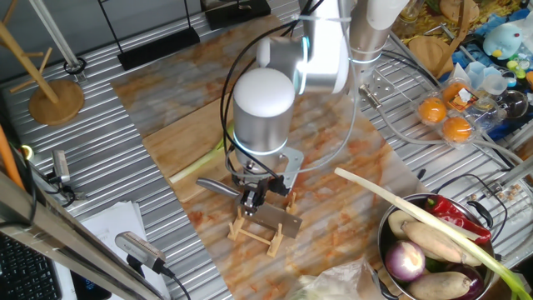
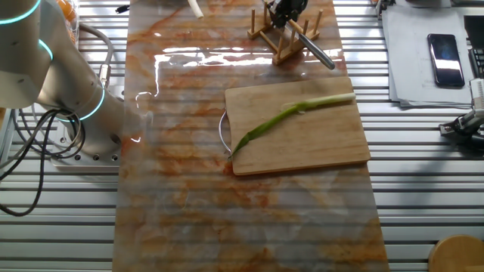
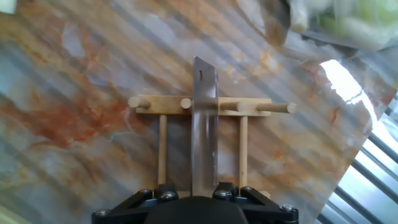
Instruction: Chop the scallions
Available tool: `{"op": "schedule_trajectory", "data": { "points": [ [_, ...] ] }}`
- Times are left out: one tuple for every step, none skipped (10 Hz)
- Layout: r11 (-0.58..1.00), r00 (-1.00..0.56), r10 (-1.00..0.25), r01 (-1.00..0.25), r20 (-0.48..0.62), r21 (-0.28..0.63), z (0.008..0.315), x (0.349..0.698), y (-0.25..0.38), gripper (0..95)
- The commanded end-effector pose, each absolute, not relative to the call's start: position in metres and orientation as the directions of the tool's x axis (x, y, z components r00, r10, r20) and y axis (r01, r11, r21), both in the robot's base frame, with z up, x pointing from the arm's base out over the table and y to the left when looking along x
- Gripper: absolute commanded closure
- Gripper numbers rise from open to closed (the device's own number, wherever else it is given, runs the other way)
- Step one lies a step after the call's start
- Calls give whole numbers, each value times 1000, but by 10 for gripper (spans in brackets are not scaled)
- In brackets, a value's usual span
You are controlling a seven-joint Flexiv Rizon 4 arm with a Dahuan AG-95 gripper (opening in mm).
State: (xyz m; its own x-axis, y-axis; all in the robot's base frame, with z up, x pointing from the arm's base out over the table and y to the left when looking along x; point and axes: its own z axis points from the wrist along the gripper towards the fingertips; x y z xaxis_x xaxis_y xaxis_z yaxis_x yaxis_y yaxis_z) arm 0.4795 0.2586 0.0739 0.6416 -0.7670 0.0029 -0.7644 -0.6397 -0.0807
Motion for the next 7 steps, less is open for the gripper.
{"op": "schedule_trajectory", "data": {
  "points": [
    [-643,644,-765,-762,3,-80,73,479,258,760],
    [-655,657,-754,-751,7,-81,70,477,257,760],
    [-658,660,-751,-748,8,-83,68,477,256,760],
    [-658,660,-751,-748,3,-87,65,476,254,760],
    [-658,660,-751,-747,5,-93,64,476,253,760],
    [-654,657,-753,-750,3,-100,63,477,253,760],
    [-650,654,-757,-752,1,-104,62,477,253,760]
  ]
}}
